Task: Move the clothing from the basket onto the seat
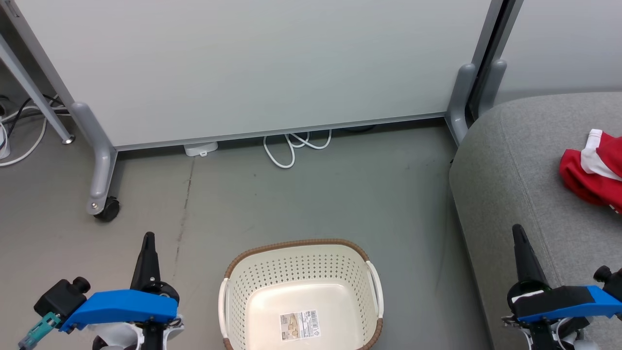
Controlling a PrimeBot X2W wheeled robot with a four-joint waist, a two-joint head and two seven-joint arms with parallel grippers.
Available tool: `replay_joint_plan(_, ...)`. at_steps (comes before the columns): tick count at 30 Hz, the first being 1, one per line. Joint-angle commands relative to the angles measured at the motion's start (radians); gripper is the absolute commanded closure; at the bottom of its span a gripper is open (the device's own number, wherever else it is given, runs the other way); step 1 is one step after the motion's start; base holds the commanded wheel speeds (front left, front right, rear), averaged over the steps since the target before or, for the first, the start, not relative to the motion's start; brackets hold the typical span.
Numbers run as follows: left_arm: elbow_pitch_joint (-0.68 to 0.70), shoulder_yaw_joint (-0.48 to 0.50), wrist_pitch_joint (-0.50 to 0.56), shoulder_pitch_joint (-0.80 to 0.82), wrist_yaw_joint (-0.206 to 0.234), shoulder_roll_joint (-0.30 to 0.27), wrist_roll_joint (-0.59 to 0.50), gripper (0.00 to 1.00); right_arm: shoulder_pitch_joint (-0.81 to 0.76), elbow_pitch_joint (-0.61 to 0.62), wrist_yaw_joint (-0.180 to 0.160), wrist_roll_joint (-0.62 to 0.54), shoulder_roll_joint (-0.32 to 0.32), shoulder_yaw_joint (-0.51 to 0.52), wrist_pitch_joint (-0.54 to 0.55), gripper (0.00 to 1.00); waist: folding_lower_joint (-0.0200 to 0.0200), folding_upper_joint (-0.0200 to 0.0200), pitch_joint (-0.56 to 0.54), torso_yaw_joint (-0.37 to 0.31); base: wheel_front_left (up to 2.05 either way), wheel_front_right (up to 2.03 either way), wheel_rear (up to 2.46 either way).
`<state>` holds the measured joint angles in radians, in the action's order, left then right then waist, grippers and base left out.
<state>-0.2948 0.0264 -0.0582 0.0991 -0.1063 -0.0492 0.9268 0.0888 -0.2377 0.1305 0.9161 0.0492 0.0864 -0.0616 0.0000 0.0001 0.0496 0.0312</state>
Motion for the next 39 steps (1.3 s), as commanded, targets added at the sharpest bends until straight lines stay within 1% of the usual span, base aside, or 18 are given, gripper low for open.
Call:
replay_joint_plan(1, 0.015, 0.01, 0.007, 0.016, -0.005, -0.001, 0.03, 1.0, 0.016, 0.009, 0.0, 0.031, 0.002, 0.004, 0.009, 1.0, 0.0, -0.0001, -0.001, -0.001, 0.0, 0.0, 0.0)
replay_joint_plan(22, 0.028, 0.039, 0.067, 0.016, -0.012, -0.001, 0.26, 1.0, 0.02, 0.003, 0.0, 0.264, 0.002, 0.013, 0.069, 1.0, 0.0, -0.0001, -0.014, -0.009, 0.0, 0.0, 0.0)
replay_joint_plan(39, 0.037, 0.057, 0.107, 0.016, -0.019, -0.002, 0.417, 1.0, 0.022, 0.0, 0.0, 0.424, 0.002, 0.019, 0.109, 1.0, 0.0, -0.0001, -0.024, -0.016, 0.0, 0.0, 0.0)
